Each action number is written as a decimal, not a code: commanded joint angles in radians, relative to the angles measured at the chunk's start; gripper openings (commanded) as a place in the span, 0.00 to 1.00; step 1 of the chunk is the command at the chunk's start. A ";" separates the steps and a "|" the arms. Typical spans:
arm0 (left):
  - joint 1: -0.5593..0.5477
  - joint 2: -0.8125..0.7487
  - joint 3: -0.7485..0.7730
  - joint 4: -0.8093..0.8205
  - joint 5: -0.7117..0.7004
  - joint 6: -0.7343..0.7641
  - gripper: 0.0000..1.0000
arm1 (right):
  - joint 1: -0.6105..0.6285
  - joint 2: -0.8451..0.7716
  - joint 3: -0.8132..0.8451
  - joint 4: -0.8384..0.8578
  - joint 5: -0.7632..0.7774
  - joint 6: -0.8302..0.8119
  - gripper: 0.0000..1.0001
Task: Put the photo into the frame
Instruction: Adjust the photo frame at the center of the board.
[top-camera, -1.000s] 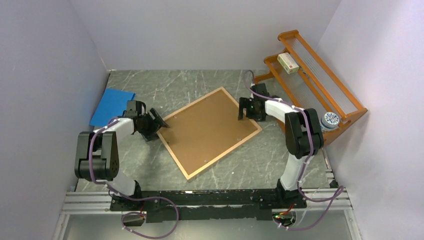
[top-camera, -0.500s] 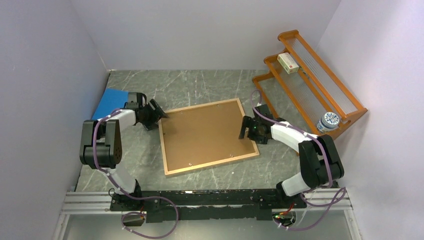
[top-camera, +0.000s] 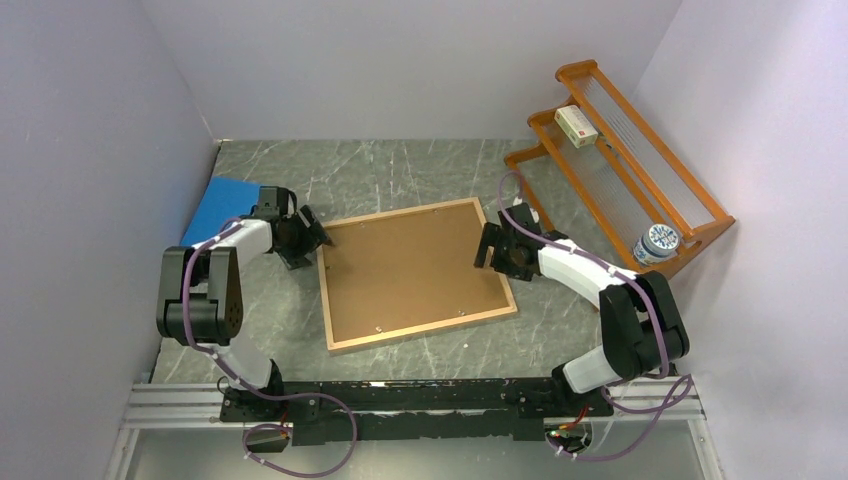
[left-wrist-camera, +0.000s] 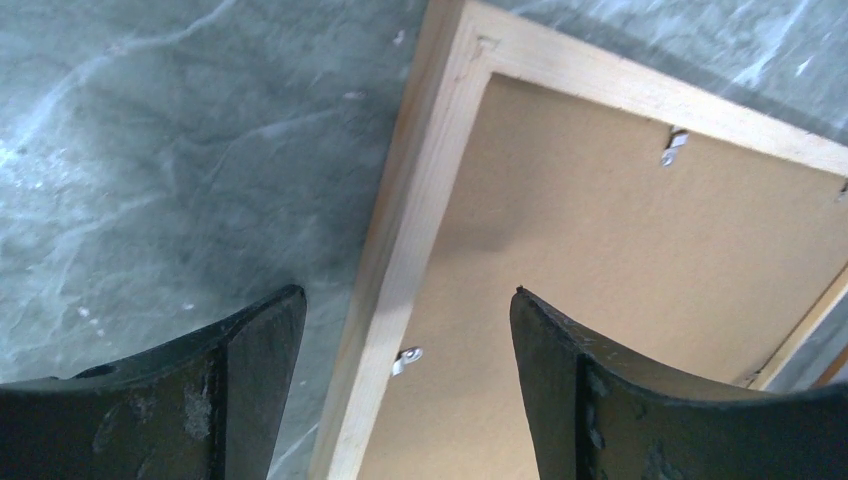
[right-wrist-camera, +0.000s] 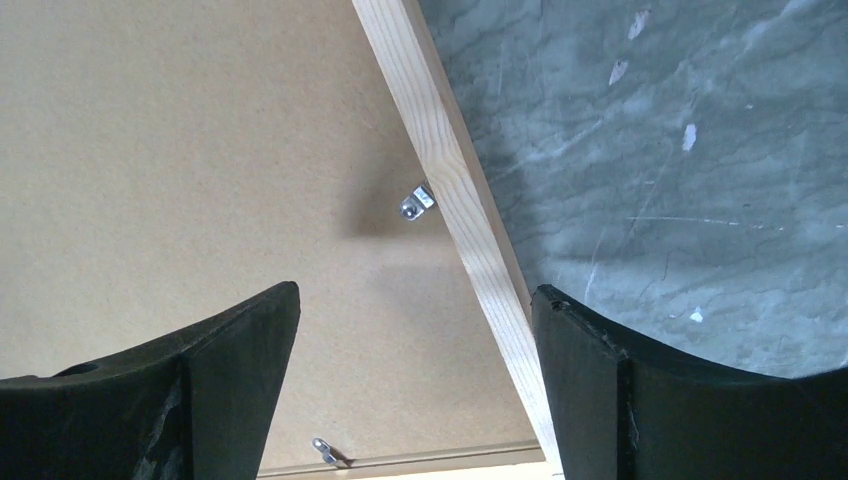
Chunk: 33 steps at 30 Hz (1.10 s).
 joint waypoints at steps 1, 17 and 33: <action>-0.001 -0.051 -0.010 -0.062 -0.047 0.031 0.80 | 0.003 -0.040 0.041 -0.009 0.055 0.001 0.89; 0.002 0.134 0.309 0.044 0.080 0.258 0.79 | 0.048 -0.265 -0.099 0.000 -0.387 -0.014 0.84; 0.001 0.419 0.473 0.035 0.454 0.312 0.74 | 0.345 -0.203 -0.190 -0.055 -0.391 0.037 0.85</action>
